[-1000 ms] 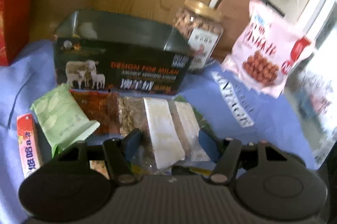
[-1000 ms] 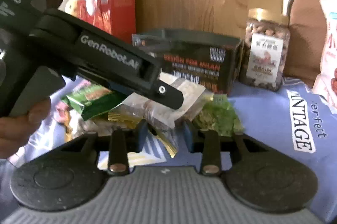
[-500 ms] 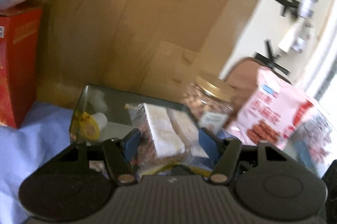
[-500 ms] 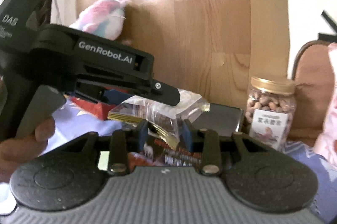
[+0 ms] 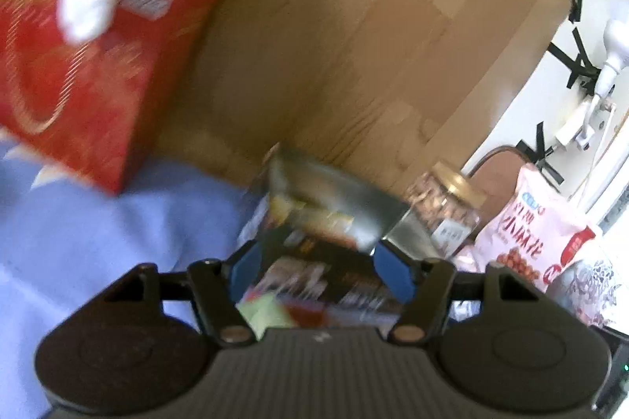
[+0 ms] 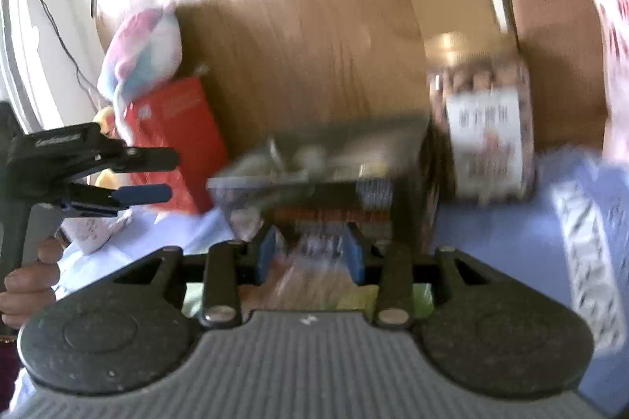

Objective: Organize snacks

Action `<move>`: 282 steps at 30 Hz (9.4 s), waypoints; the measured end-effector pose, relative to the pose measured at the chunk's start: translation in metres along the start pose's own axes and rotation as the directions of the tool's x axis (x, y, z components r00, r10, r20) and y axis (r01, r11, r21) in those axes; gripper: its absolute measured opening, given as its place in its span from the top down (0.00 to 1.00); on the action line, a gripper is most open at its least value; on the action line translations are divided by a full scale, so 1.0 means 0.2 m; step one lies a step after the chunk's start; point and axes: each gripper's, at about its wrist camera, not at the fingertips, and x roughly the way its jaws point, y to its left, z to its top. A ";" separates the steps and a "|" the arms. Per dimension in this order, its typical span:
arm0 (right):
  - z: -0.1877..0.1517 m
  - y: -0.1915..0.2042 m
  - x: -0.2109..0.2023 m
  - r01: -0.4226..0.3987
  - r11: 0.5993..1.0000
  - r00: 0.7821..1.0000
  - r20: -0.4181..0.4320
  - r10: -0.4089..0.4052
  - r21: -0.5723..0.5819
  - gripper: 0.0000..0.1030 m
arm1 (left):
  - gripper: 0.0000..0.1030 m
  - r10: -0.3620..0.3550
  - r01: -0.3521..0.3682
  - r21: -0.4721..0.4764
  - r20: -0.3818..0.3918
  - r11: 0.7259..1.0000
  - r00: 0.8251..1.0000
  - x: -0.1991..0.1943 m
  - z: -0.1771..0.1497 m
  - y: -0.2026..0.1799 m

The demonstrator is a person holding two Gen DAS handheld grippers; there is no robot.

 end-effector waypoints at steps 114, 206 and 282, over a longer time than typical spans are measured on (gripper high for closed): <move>-0.40 0.45 -0.08 -0.070 0.859 0.967 -0.246 -0.066 -0.507 0.45 | 0.51 0.057 -0.060 -0.014 -0.186 0.998 0.981 -0.18 -0.42 0.10; -0.42 0.05 -0.42 -0.147 0.973 0.971 -0.164 0.176 0.176 0.61 | 0.50 -0.137 0.157 0.027 -0.358 0.987 0.923 -0.20 -0.69 -0.31; -0.52 0.19 -0.52 0.068 0.997 0.997 -0.036 -0.067 0.030 0.55 | 0.11 0.266 -0.229 0.374 -0.050 0.899 0.963 -0.49 -0.94 -0.35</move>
